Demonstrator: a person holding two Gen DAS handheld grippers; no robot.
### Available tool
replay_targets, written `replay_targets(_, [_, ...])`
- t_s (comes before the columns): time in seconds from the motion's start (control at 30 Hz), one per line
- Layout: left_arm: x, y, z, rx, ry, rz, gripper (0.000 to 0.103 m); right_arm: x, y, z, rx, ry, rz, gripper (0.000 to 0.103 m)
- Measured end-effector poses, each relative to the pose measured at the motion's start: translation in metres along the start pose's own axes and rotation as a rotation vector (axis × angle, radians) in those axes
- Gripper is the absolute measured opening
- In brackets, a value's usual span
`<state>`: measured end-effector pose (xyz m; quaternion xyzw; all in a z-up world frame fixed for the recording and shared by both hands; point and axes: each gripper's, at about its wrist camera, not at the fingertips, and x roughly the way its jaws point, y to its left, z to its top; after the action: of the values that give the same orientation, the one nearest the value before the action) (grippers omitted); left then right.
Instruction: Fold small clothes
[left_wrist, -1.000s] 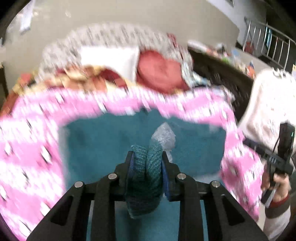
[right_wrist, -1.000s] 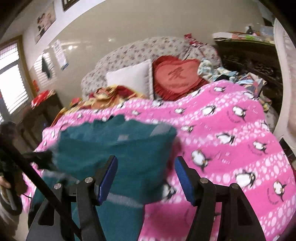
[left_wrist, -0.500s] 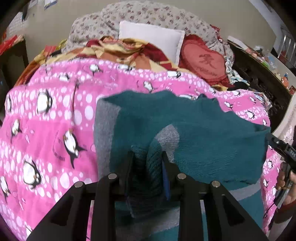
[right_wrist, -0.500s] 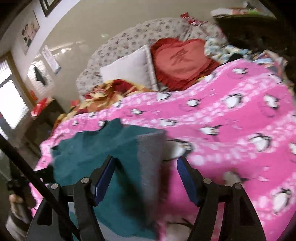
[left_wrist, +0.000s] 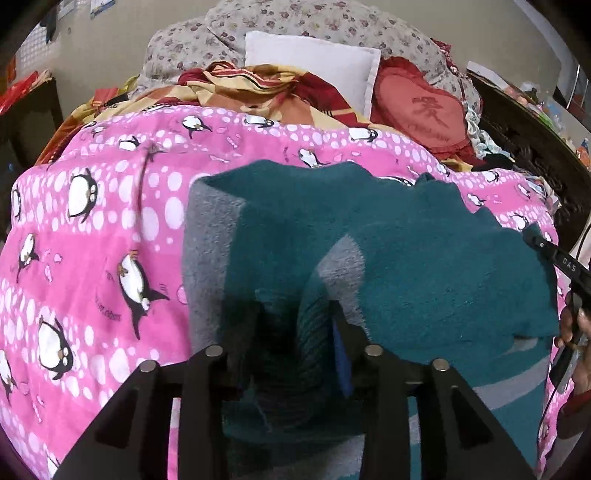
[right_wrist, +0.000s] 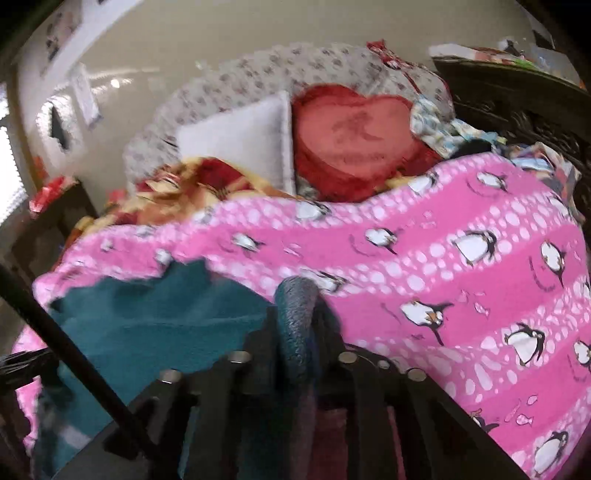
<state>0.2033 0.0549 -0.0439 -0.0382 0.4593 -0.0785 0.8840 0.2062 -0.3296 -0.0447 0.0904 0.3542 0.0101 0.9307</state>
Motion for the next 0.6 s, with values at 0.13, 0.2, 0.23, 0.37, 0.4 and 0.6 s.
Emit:
replay_targets(0.13, [-0.023,0.013,0.005,-0.021,-0.043,-0.003,0.05,-0.044,-0.006,-0.001,0.01,-0.044,0.013,0.047])
replay_targets(0.2, [-0.033,0.017,0.007,-0.024,-0.066,0.005,0.051,-0.074,0.008,-0.009,-0.059,-0.059,0.049,0.047])
replay_targets(0.23, [-0.037,0.017,0.007,-0.021,-0.077,0.011,0.051,-0.082,0.016,-0.013,-0.086,-0.066,0.073,0.047])
replay_targets(0.37, [-0.049,0.006,0.006,-0.004,-0.105,0.01,0.053,-0.104,0.064,-0.038,-0.24,-0.047,0.162,0.047])
replay_targets(0.4, [-0.049,0.001,0.006,0.005,-0.112,0.019,0.055,-0.102,0.074,-0.043,-0.27,-0.036,0.175,0.045])
replay_targets(0.6, [-0.017,-0.009,0.002,0.018,-0.05,0.049,0.061,-0.05,0.127,-0.075,-0.423,0.089,0.165,0.037])
